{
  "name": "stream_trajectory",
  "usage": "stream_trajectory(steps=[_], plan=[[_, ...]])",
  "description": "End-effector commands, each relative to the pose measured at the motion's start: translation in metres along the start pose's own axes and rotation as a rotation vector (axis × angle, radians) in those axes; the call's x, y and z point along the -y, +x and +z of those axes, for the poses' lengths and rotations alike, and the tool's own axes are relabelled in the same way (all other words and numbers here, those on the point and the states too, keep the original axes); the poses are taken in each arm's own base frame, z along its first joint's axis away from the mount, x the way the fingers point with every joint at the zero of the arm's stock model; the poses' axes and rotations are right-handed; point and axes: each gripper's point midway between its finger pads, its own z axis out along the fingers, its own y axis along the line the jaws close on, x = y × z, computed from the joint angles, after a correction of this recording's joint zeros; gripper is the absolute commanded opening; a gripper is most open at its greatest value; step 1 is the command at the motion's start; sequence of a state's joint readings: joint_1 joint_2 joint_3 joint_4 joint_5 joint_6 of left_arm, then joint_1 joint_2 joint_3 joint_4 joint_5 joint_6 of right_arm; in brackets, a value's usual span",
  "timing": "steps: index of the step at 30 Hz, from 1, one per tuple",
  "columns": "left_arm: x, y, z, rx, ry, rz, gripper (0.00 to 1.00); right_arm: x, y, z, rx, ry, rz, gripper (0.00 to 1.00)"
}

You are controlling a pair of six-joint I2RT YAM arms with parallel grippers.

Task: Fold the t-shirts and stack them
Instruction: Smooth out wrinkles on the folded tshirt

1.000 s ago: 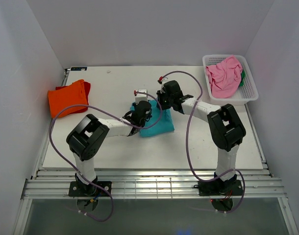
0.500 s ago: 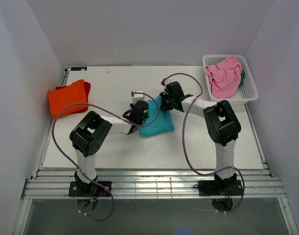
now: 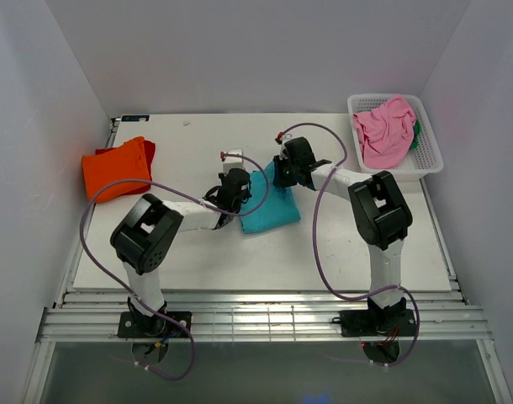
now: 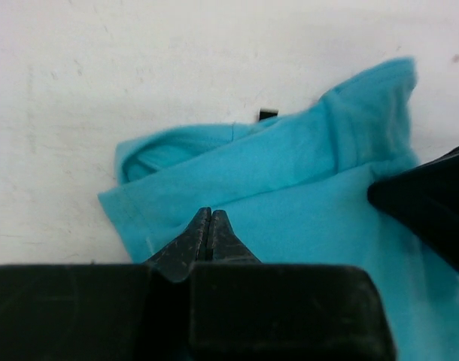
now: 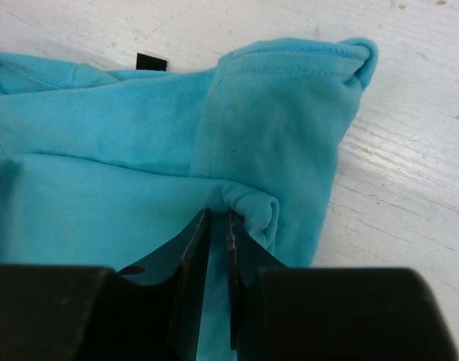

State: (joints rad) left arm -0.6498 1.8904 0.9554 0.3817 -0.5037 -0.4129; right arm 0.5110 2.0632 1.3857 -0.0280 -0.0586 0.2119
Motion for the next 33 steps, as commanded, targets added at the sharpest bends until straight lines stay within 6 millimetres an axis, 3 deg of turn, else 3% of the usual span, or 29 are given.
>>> stream_trajectory(steps=[1,2,5,9,10,13,16,17,20,25,33], plan=[[0.006,-0.107,-0.038,0.226,0.023,-0.066,0.03,-0.007,-0.054,-0.036,0.14,-0.016,-0.049,0.21],[0.005,-0.118,-0.044,0.249,0.021,-0.07,0.06,-0.013,-0.075,-0.053,0.211,-0.025,-0.064,0.23],[0.0,-0.148,-0.067,0.314,0.03,-0.08,0.14,-0.02,-0.098,-0.082,0.288,-0.034,-0.105,0.3],[-0.001,-0.141,-0.074,0.298,0.051,-0.064,0.29,-0.019,-0.104,-0.092,0.306,-0.021,-0.149,0.43],[-0.001,-0.133,-0.071,0.273,0.055,-0.054,0.53,-0.016,-0.105,-0.092,0.309,-0.004,-0.152,0.48],[0.005,-0.109,-0.062,0.198,0.081,-0.052,0.85,-0.01,-0.102,-0.082,0.282,0.012,-0.156,0.49],[0.01,-0.086,-0.051,0.115,0.087,-0.054,0.91,-0.004,-0.088,-0.065,0.209,0.016,-0.152,0.5],[0.012,-0.087,-0.048,0.104,0.087,-0.06,0.92,-0.001,-0.08,-0.054,0.177,0.02,-0.151,0.5],[0.013,-0.062,-0.036,0.025,0.081,-0.049,0.92,0.007,-0.069,-0.04,0.127,0.034,-0.147,0.5],[0.011,-0.034,-0.02,-0.072,0.049,-0.051,0.92,0.016,-0.056,-0.028,0.079,0.054,-0.133,0.5],[0.007,-0.023,-0.013,-0.089,0.04,-0.053,0.91,0.023,-0.035,-0.018,0.022,0.062,-0.123,0.49]])
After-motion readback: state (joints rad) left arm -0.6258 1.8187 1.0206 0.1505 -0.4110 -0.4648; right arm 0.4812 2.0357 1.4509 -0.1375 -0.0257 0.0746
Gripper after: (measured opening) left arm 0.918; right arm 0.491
